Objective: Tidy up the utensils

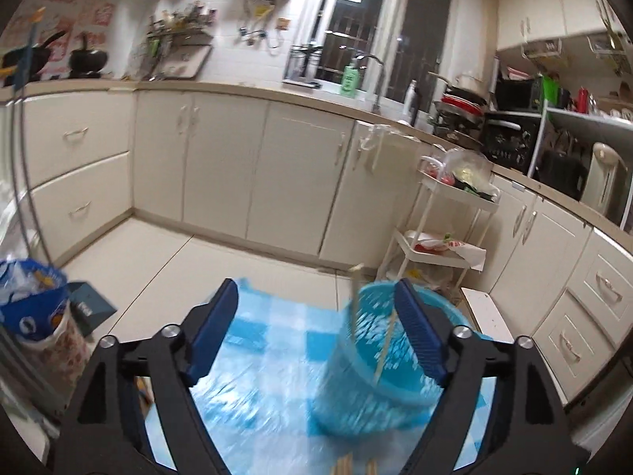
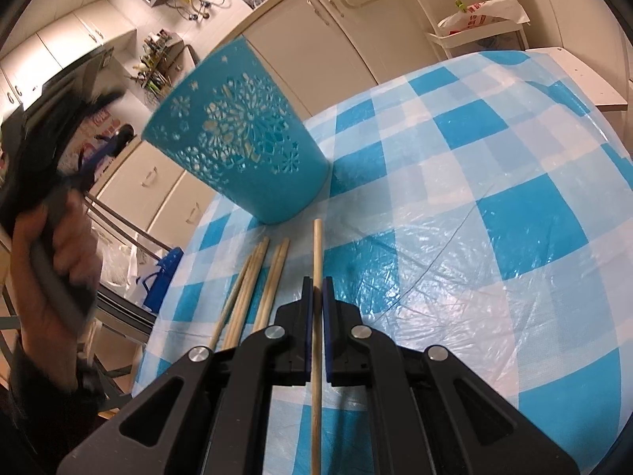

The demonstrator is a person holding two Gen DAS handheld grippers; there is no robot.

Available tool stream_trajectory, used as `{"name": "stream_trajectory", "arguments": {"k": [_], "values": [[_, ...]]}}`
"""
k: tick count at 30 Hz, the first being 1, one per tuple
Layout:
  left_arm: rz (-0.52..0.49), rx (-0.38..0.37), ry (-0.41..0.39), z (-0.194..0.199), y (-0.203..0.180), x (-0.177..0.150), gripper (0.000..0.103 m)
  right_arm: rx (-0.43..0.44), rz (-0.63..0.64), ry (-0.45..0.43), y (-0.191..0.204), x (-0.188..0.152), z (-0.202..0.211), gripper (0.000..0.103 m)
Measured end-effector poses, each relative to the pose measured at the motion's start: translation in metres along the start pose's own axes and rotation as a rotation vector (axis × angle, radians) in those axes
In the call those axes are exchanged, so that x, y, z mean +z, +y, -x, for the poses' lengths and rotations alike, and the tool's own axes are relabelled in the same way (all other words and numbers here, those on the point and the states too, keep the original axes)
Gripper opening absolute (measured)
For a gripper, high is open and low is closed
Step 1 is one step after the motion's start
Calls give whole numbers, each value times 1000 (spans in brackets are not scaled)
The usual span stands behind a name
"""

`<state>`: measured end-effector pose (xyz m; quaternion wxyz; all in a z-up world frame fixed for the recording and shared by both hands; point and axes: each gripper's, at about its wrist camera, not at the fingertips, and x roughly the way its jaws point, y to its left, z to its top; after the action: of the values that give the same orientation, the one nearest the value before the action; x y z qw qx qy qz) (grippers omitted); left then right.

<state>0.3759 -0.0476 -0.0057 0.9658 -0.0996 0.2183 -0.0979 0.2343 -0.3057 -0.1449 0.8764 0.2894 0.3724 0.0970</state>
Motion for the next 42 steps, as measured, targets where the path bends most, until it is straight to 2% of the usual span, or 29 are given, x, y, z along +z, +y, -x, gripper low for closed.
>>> {"name": "stream_trajectory", "arguments": {"k": [3, 8, 11, 16, 20, 25, 28, 30, 31, 32, 34, 36, 39, 42], "values": [[55, 29, 24, 23, 30, -17, 82, 11, -5, -20, 1, 0, 6, 5], [71, 76, 69, 45, 59, -49, 83, 59, -1, -83, 18, 10, 25, 5], [87, 84, 111, 53, 72, -68, 83, 91, 12, -137, 33, 24, 38, 5], [125, 85, 159, 61, 87, -91, 83, 150, 58, -237, 67, 69, 56, 5], [148, 88, 180, 63, 95, -99, 83, 188, 101, -310, 93, 102, 68, 5], [174, 102, 187, 64, 105, -100, 83, 191, 131, -344, 105, 119, 73, 5], [186, 106, 186, 65, 107, -100, 83, 165, 123, -313, 97, 116, 69, 5], [187, 105, 188, 65, 107, -101, 83, 116, 95, -232, 84, 112, 56, 5], [187, 105, 191, 64, 107, -102, 83, 78, 76, -186, 77, 108, 47, 8], [188, 105, 193, 64, 107, -102, 83, 36, 49, -139, 68, 104, 36, 13], [190, 98, 204, 62, 107, -106, 83, -40, -11, -48, 46, 92, 12, 43], [193, 93, 216, 60, 107, -110, 83, -134, -26, 14, 33, 82, -13, 44], [199, 89, 234, 56, 106, -117, 83, -200, -10, 56, 30, 76, -43, 44], [199, 70, 263, 48, 104, -119, 83, -211, -15, 79, 31, 76, -65, 44]]}}
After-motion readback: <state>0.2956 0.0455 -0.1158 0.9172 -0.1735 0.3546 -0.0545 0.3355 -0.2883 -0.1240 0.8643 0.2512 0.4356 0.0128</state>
